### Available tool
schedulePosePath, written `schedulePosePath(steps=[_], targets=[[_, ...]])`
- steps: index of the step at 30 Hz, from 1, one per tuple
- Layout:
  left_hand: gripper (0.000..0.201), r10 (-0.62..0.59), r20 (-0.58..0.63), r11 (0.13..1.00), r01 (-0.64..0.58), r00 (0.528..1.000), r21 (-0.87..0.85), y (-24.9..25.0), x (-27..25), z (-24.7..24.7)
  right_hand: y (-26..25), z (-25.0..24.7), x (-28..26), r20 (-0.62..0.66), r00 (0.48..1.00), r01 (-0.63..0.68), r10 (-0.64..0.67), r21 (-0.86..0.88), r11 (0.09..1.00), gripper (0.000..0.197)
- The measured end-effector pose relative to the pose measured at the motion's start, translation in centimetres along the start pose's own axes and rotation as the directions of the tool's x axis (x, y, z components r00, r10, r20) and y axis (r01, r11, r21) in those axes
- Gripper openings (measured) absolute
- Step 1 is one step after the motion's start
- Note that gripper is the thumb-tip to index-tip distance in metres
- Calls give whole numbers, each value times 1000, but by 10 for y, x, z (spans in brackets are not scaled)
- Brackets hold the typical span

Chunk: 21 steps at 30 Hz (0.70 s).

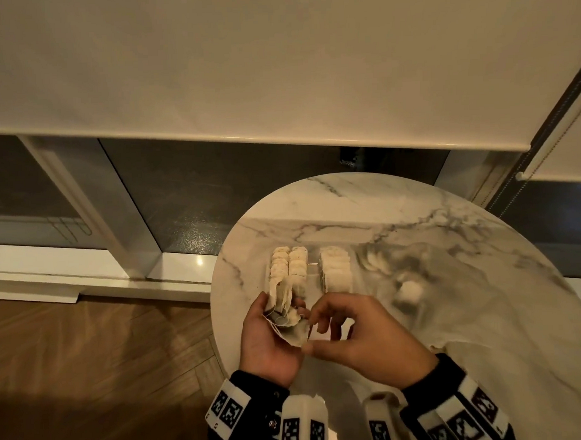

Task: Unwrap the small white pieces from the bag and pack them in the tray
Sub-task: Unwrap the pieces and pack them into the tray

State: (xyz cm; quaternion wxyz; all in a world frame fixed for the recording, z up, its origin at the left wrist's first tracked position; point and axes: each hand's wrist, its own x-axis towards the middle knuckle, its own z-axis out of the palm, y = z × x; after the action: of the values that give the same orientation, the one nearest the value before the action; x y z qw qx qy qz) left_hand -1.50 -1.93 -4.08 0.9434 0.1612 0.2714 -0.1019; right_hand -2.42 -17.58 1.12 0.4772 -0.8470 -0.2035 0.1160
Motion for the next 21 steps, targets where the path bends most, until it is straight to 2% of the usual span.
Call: schedulePosePath(steps=[2,4,8,11,15,17,21], targets=[[41,28,-40,1000,-28,999,4,-3,2,0,1,3,-1,27,995,101,-98,-152,983,34],[43,31,-53,1000,-31,998,-3,-5,5,-2,2,10,0,-5,988,154,-158,-190,970,35],[50,-16,-31,1000,15,999,-12,-8,9,-10,3,21,3,-46,984,162,-175,-206,965,30],[55,10,-8,1000,-10,1000,-2,-10,7,-10,4,27,4,-38,979,185,-200,-244,952,18],[60,0,-5,1000,0,1000,5,-10,12,-10,3,30,5,-56,984,142,-168,-312,939,25],[61,12,-13,1000,-12,1000,17,-11,16,-12,3,31,6,-68,985,125,-157,-342,931,22],[61,47,-30,999,-46,998,21,-11,22,-18,4,30,6,-89,984,123,-151,-265,956,11]])
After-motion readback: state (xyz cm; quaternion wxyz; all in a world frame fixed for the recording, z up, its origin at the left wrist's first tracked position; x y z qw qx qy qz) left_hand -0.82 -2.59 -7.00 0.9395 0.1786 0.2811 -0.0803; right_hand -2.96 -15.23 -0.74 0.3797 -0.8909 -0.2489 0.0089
